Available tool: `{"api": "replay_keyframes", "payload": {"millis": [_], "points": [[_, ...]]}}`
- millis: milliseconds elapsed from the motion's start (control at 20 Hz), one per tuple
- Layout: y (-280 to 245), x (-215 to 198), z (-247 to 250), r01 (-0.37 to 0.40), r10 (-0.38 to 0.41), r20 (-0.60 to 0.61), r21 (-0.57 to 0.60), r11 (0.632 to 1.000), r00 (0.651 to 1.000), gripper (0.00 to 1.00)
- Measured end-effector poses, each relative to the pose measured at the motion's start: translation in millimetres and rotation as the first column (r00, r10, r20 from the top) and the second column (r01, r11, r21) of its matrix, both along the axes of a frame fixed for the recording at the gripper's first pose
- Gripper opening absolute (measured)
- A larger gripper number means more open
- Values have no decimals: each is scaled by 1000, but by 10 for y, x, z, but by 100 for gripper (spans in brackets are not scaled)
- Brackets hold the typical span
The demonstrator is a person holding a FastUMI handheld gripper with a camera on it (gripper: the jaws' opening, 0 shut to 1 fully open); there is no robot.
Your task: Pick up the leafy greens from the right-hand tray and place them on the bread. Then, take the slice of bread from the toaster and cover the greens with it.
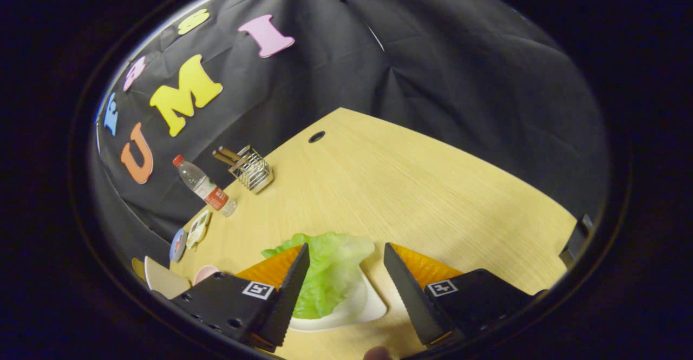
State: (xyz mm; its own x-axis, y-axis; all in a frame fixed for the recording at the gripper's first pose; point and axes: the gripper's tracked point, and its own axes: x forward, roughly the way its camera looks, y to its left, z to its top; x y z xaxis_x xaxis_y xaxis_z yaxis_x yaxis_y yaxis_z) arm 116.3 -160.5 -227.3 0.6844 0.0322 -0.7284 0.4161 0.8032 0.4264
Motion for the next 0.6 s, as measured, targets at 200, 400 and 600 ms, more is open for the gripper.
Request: {"api": "replay_keyframes", "payload": {"millis": [200, 400, 600], "points": [[-37, 40, -118, 43, -41, -19, 77, 996, 999, 62], [-69, 111, -142, 75, -73, -22, 95, 993, 997, 22], [-142, 140, -73, 53, -53, 18, 32, 998, 998, 5]]}}
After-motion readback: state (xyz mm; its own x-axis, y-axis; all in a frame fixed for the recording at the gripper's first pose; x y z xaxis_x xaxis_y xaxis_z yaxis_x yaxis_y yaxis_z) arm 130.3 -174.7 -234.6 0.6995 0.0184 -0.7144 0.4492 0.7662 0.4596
